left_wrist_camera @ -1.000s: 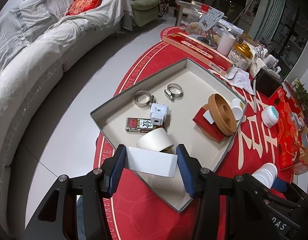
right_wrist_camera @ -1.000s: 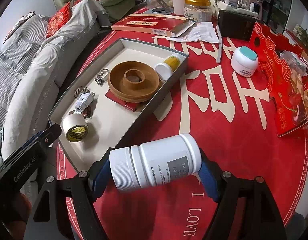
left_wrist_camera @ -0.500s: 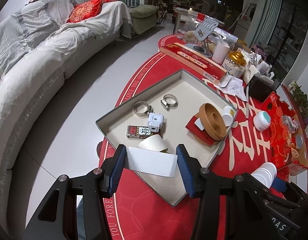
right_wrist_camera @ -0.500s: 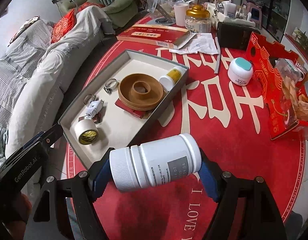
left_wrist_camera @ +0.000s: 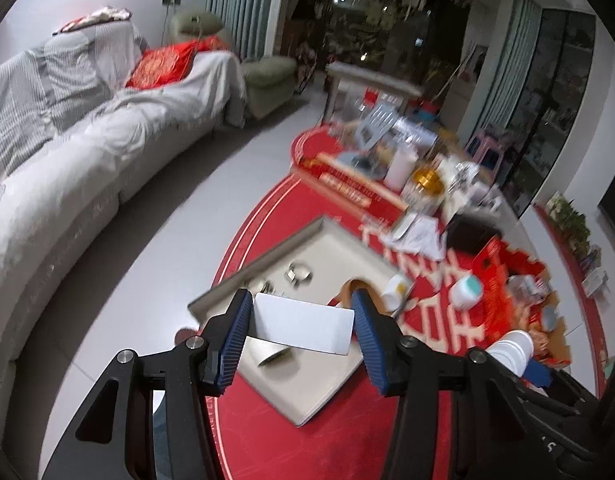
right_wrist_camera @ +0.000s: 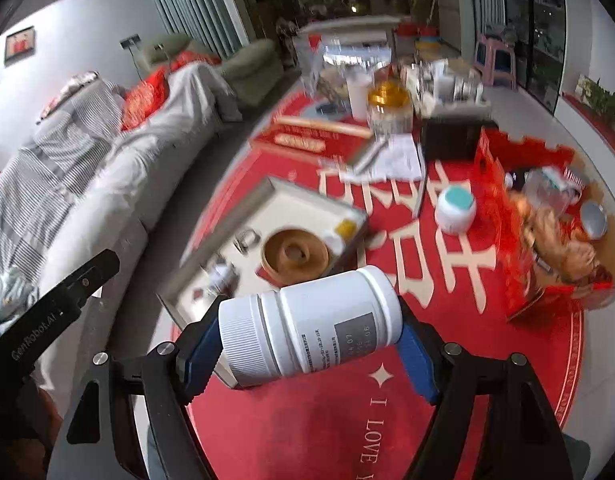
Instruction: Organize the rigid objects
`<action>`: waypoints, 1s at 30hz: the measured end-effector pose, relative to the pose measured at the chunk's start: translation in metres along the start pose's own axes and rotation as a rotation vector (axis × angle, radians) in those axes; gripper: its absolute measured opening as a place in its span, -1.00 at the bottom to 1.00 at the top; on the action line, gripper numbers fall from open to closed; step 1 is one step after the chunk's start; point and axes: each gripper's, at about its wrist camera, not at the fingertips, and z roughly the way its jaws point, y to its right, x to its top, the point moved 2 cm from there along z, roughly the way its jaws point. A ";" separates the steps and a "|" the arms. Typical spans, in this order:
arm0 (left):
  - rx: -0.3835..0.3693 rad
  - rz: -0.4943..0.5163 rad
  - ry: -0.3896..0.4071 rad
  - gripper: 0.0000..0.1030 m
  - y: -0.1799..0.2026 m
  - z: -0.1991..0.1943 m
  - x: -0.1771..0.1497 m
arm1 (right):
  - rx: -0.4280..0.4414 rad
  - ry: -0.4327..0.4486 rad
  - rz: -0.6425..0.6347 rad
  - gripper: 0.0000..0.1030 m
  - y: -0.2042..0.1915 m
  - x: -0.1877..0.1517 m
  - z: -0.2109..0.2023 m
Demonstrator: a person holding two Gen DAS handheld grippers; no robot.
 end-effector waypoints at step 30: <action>-0.238 0.097 0.336 0.07 0.131 -0.185 0.102 | 0.060 0.450 0.024 0.53 0.040 0.090 -0.219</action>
